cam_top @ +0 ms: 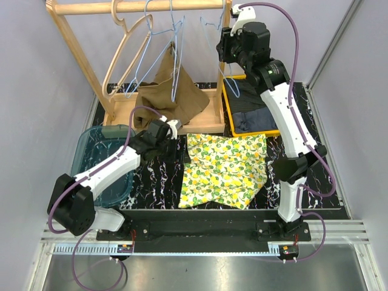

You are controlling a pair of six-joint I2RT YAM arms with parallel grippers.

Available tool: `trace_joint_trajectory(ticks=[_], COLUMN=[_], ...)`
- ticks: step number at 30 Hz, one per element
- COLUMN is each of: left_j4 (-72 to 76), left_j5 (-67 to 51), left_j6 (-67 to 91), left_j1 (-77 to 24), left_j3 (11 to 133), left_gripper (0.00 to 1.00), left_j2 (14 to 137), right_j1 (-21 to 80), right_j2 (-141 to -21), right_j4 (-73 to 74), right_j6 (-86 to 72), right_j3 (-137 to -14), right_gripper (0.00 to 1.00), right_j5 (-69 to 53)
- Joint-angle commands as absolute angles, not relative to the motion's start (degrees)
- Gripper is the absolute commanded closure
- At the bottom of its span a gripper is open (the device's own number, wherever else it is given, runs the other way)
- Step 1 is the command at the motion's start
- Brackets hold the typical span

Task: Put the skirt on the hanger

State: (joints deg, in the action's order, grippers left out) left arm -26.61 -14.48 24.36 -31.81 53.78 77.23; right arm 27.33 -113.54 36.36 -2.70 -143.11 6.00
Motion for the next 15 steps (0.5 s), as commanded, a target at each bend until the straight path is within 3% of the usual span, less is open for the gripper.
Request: trace_joint_trajectory(ticks=[1, 4, 6, 7, 8, 15], left_j4=[-25.31, -25.31, -25.31, -25.23, -25.31, -25.23], left_j5=[-13.36, -13.36, -13.36, -13.27, -13.27, -12.92], left_j6=[23.73, 23.64, 23.64, 23.73, 23.73, 23.73], left_j1=[-31.82, -31.73, -31.73, -31.64, -31.64, -31.38], left_j3=[53.0, 52.74, 52.73, 52.73, 52.65, 52.21], left_gripper=[0.22, 0.22, 0.22, 0.22, 0.22, 0.21], left_j2=[76.03, 75.85, 75.76, 75.67, 75.59, 74.45], right_j1=[27.6, 27.6, 27.6, 27.6, 27.51, 27.6], right_j2=[-114.96, -115.66, -116.62, -117.07, -117.42, -118.48], right_j4=[36.82, 37.09, 37.09, 37.18, 37.18, 37.27], right_j6=[-3.6, -3.6, -3.52, -3.43, -3.34, -2.2], right_j3=[-145.63, -146.77, -147.65, -149.05, -149.85, -157.06], right_gripper=[0.64, 0.65, 0.73, 0.79, 0.98, 1.0], right_j5=[4.31, 4.13, 3.96, 3.96, 3.96, 5.63])
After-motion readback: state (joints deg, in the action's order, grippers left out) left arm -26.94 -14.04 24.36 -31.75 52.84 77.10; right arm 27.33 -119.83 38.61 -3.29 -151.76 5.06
